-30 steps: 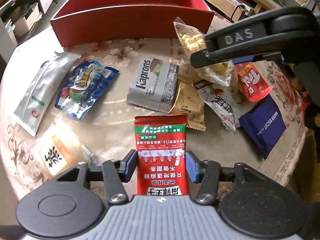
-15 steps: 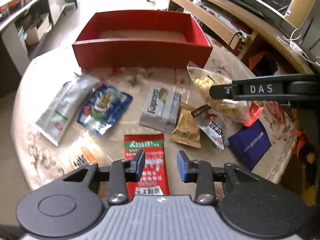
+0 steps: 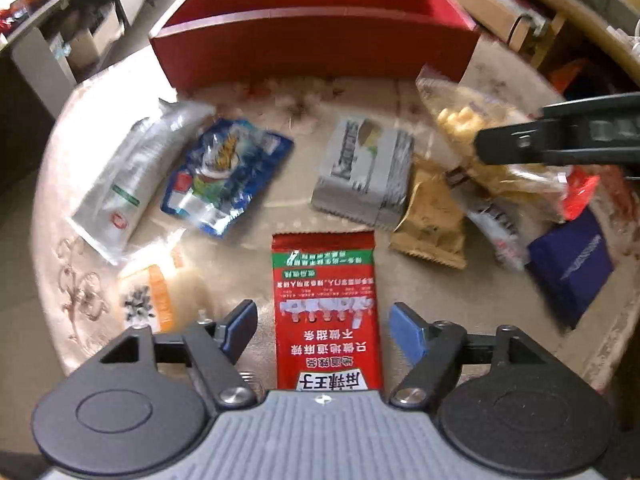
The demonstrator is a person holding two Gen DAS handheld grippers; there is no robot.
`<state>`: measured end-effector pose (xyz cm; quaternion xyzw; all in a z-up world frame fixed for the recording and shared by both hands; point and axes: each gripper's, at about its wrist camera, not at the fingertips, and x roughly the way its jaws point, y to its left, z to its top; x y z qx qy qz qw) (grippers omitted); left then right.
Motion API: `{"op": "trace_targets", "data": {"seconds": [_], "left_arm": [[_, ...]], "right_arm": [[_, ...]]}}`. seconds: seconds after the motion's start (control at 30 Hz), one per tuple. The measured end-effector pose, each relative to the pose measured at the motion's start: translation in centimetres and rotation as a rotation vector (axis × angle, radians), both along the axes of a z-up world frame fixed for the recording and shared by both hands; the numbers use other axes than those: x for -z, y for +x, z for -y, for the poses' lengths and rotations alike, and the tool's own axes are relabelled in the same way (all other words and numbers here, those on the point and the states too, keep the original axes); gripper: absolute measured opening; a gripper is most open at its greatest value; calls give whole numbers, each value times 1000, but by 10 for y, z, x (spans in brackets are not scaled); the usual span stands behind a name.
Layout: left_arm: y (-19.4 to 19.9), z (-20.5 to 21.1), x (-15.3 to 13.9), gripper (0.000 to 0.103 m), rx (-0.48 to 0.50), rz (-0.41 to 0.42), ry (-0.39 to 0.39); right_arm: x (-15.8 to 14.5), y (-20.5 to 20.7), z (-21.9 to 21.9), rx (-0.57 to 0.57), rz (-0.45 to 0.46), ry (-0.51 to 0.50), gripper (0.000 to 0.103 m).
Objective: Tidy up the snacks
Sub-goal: 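Close the left tool on the red wafer packet while the right tool grasps the egg-cake bag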
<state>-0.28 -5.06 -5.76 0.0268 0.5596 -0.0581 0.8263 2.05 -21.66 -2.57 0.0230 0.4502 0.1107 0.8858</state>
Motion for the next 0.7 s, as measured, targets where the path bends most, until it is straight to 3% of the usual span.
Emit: {"op": "trace_targets", "data": {"seconds": [0.1,0.2,0.27,0.37,0.43,0.7], "left_arm": [[-4,7,4,70,-17,21,26],[-9,12,-2,51,-8,25,22],[-9,6,-4,49,-31,0,-11],[-13,0,-10,47,-56,-9,-30],[-16,-4,-21,47,-63,19,-26],[1,-22,-69,46,-61,122,-140]], "right_arm": [[2,1,-1,-10,-7,-6,52],[2,2,0,-14,-8,-7,52],[0,2,1,-14,-4,-5,52],[-5,-1,2,-12,13,-5,51],[-8,-4,3,-11,22,4,51],[-27,-15,9,22,83,40,51]]}}
